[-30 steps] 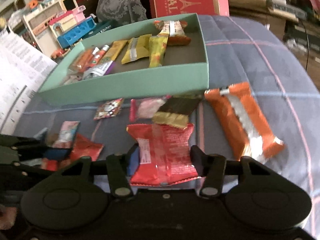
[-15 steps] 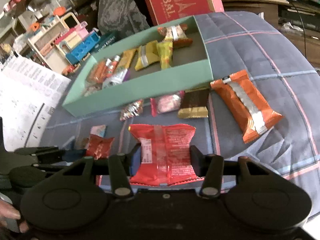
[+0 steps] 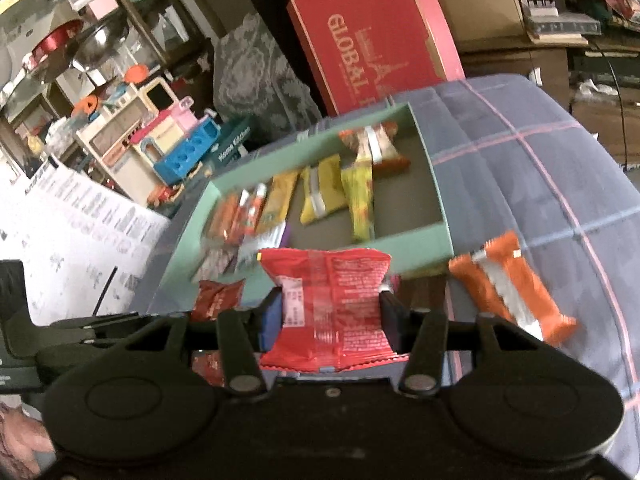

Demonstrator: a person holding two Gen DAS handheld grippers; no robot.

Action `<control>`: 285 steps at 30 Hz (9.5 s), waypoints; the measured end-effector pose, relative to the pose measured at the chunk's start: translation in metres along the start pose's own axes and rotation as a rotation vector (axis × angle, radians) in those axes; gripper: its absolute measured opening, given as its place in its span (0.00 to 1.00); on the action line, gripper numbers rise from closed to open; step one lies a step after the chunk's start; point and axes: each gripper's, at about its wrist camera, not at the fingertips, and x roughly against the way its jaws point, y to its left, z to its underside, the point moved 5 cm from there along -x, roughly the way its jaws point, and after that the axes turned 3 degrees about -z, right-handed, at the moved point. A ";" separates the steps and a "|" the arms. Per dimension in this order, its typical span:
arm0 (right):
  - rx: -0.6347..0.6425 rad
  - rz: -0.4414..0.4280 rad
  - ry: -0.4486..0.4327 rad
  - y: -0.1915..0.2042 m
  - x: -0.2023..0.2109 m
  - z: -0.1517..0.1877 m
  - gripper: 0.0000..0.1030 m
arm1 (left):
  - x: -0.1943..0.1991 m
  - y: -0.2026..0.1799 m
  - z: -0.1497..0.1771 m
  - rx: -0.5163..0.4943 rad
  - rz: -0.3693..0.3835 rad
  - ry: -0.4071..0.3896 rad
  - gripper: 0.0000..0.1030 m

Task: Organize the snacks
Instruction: 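Carry both red packets into the green tray and open both tools, then move the right tool to the orange-silver bag and grasp it, then grasp the brown chocolate square with the left tool while the right tool holds the orange bag, then carry the chocolate square and orange bag into the green tray and release both, then move both open tools back toward the pink packet and round chocolate, then grasp the small pink-red candy with the right tool while the left tool grasps the Hello Kitty candy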

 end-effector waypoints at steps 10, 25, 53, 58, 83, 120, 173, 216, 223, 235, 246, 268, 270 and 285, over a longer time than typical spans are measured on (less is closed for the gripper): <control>-0.018 0.073 -0.036 -0.022 -0.044 -0.058 0.48 | -0.046 0.005 -0.066 0.002 -0.015 -0.014 0.45; 0.025 0.101 0.006 -0.029 -0.104 -0.081 0.57 | -0.113 0.008 -0.090 -0.037 -0.080 0.043 0.53; 0.025 0.070 -0.037 -0.011 -0.023 -0.034 1.00 | -0.041 0.012 -0.033 0.029 -0.155 0.039 1.00; 0.010 0.076 -0.012 -0.014 -0.011 -0.009 1.00 | -0.033 0.008 -0.015 0.023 -0.149 0.056 1.00; -0.009 0.205 0.029 -0.080 -0.016 0.026 1.00 | -0.065 -0.008 0.029 -0.015 -0.135 0.169 1.00; -0.106 0.231 0.026 -0.139 0.009 0.067 0.48 | -0.129 -0.129 -0.006 -0.143 -0.013 0.154 0.57; -0.070 0.157 -0.089 -0.074 0.017 -0.005 0.46 | -0.045 -0.054 -0.023 -0.081 0.023 0.018 0.08; 0.102 0.188 -0.009 0.016 -0.124 -0.079 1.00 | -0.061 0.117 -0.044 0.144 -0.213 -0.003 0.95; 0.082 0.163 -0.018 0.022 -0.094 -0.068 1.00 | -0.034 0.113 -0.033 0.157 -0.218 -0.017 1.00; 0.086 0.119 -0.007 0.045 -0.055 -0.025 1.00 | 0.006 0.100 0.022 0.157 -0.219 0.008 1.00; 0.050 0.149 0.035 0.025 -0.044 0.014 1.00 | -0.016 0.078 0.059 0.126 -0.209 0.099 1.00; 0.069 0.209 0.144 -0.004 -0.127 0.029 0.65 | -0.060 0.077 0.040 0.124 -0.199 0.127 1.00; 0.117 0.211 0.142 0.000 -0.130 0.030 0.58 | -0.062 0.074 0.037 0.118 -0.194 0.123 1.00; 0.078 0.235 0.096 -0.041 -0.088 0.037 0.38 | -0.109 0.009 0.016 0.021 -0.123 0.141 0.89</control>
